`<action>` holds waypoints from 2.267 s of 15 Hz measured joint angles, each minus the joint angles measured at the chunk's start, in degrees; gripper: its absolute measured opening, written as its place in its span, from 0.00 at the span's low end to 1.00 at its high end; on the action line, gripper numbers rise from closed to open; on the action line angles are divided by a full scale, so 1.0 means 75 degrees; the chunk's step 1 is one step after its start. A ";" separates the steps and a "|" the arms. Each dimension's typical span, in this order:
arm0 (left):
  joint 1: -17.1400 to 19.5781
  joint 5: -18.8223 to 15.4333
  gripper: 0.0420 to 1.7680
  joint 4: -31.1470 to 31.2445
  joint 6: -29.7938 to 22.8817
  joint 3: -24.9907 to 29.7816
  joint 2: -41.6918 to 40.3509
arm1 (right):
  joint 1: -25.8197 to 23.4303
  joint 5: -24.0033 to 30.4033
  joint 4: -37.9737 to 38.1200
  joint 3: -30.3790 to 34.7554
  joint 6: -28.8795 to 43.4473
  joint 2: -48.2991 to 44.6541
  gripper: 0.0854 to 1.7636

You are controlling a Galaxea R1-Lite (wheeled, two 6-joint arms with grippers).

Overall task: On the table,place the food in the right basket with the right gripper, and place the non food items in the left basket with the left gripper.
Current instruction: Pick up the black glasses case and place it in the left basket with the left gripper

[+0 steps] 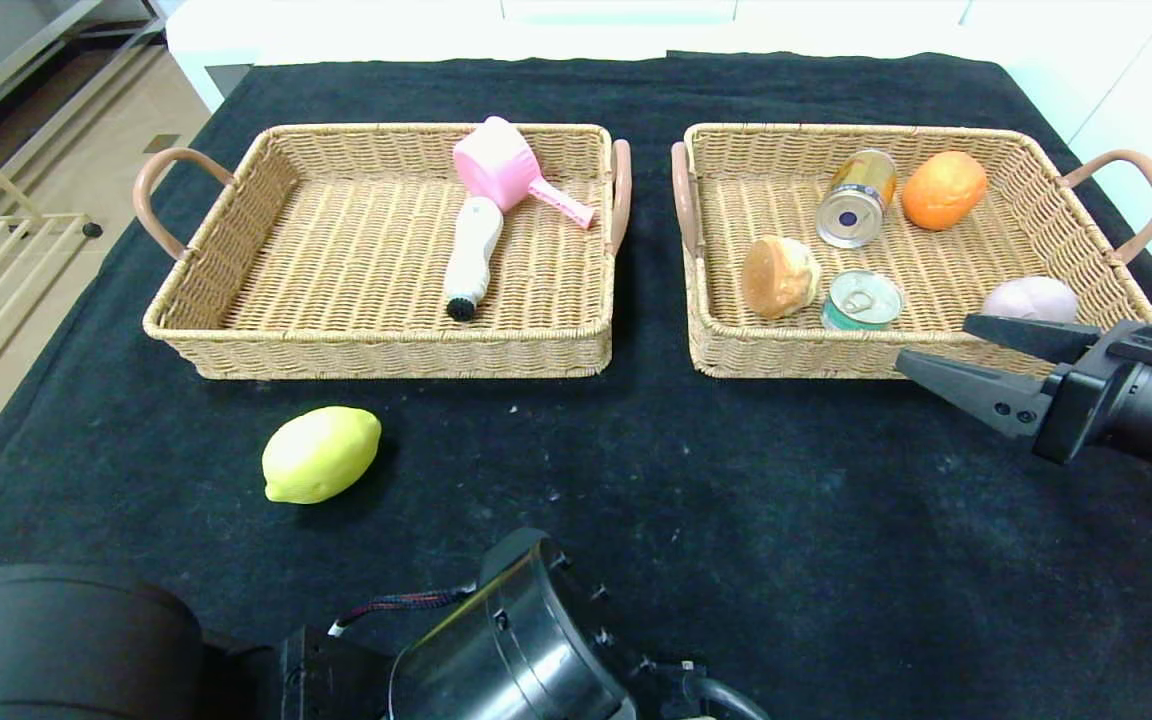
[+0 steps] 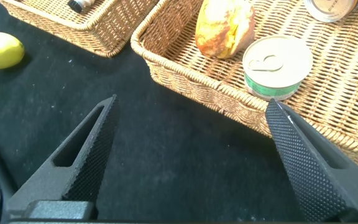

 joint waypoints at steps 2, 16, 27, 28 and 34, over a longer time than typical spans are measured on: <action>-0.0003 -0.0007 0.21 0.0008 0.0000 0.0003 0.0011 | 0.0000 0.0002 0.0003 0.0000 0.0000 0.0007 0.97; 0.0055 0.0037 0.10 0.0106 -0.0228 -0.0236 -0.0499 | 0.0003 0.0015 0.0029 0.0000 -0.0003 0.0003 0.97; 0.1547 0.0041 0.08 0.0047 -0.1562 -0.1658 -0.1230 | 0.0037 0.0002 0.0005 0.0021 0.0000 0.0161 0.97; 0.1681 0.0044 0.08 0.0047 -0.1702 -0.1835 -0.1235 | 0.0036 0.0000 0.0005 0.0015 0.0000 0.0166 0.97; 0.2651 0.0059 0.07 0.0023 -0.2653 -0.2970 -0.1131 | 0.0036 0.0000 0.0003 0.0011 0.0000 0.0172 0.97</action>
